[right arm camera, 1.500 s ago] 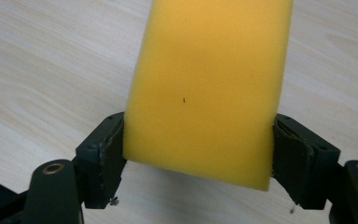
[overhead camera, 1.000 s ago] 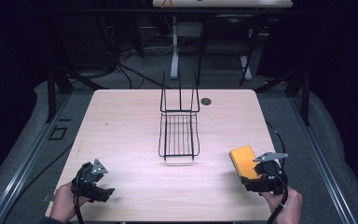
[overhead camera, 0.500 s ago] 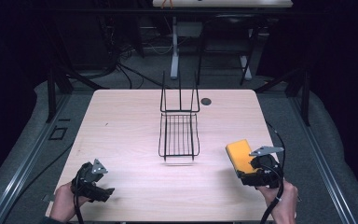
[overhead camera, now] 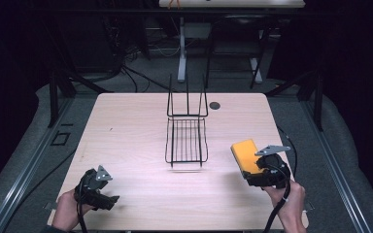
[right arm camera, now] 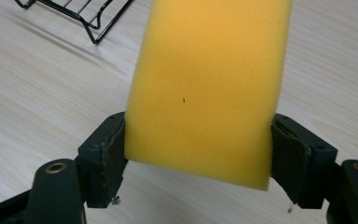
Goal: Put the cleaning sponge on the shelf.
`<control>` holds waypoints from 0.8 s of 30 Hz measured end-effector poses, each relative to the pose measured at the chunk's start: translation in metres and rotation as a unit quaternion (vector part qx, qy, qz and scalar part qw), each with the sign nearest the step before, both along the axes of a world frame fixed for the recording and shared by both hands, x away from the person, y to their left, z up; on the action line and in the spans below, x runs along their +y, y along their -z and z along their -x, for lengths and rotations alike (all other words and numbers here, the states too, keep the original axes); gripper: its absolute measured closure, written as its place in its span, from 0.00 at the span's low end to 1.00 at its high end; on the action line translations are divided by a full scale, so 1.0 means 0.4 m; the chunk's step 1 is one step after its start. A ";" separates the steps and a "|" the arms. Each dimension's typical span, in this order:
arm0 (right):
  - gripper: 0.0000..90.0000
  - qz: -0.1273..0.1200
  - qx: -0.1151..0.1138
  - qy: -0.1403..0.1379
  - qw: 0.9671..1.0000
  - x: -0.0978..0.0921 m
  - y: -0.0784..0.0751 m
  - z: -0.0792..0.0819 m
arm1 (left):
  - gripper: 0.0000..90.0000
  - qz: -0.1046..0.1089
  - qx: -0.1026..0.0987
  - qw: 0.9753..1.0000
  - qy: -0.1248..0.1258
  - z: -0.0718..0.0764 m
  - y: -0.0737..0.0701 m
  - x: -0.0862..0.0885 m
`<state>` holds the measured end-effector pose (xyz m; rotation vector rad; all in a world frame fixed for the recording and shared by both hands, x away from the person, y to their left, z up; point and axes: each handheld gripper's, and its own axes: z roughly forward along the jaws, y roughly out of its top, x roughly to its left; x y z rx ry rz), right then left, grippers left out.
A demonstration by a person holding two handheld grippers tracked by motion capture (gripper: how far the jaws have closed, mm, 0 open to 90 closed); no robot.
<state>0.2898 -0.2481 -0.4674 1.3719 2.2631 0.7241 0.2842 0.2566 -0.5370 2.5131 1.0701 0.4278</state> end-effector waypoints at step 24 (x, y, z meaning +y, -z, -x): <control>0.30 0.006 -0.016 -0.020 1.000 0.055 -0.021 -0.051 | 0.16 0.001 0.003 1.000 -0.001 0.000 -0.001 0.002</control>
